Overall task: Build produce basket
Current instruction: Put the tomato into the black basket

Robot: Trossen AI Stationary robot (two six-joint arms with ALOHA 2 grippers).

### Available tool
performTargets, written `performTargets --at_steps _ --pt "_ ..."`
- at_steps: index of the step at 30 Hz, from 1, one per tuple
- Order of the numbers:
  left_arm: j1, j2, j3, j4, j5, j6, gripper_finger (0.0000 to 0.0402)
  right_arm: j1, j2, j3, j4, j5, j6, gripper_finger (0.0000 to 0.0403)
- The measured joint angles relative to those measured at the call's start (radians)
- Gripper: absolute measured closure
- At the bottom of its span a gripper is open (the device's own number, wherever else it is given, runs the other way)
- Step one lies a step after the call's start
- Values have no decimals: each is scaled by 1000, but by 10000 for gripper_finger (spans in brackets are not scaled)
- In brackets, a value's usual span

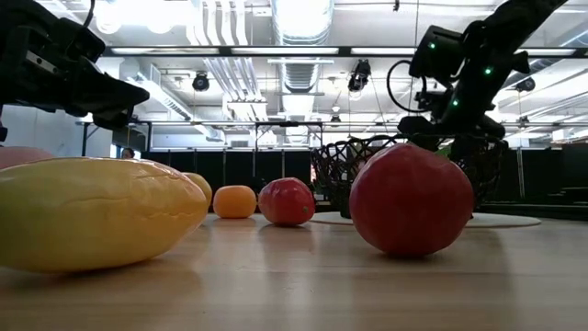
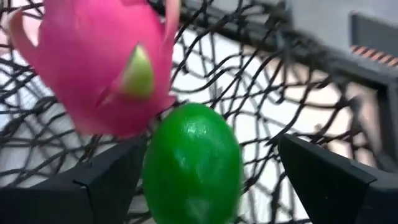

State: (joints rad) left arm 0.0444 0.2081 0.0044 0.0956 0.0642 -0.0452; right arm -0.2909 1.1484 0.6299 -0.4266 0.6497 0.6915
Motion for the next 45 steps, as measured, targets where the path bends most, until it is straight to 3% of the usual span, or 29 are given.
performTargets --at_steps 6,10,20,23,28,33,40,45 --pt "0 1 0 0 0 0 401 26 -2 74 4 34 -133 60" --pt "0 -1 0 0 0 0 401 102 -2 152 6 34 -248 72" --pt "0 1 0 0 0 0 401 524 45 222 65 24 -287 76" --pt "0 0 0 1 0 0 401 654 97 236 76 -48 -256 76" --pt "0 1 0 0 0 0 401 799 254 311 102 -261 -118 76" --pt "0 1 0 0 0 0 401 876 451 460 24 -284 -55 76" --pt "0 1 0 1 0 0 401 884 666 693 -278 -268 -27 78" --pt "0 1 0 0 0 0 401 884 725 768 -339 -265 -70 127"
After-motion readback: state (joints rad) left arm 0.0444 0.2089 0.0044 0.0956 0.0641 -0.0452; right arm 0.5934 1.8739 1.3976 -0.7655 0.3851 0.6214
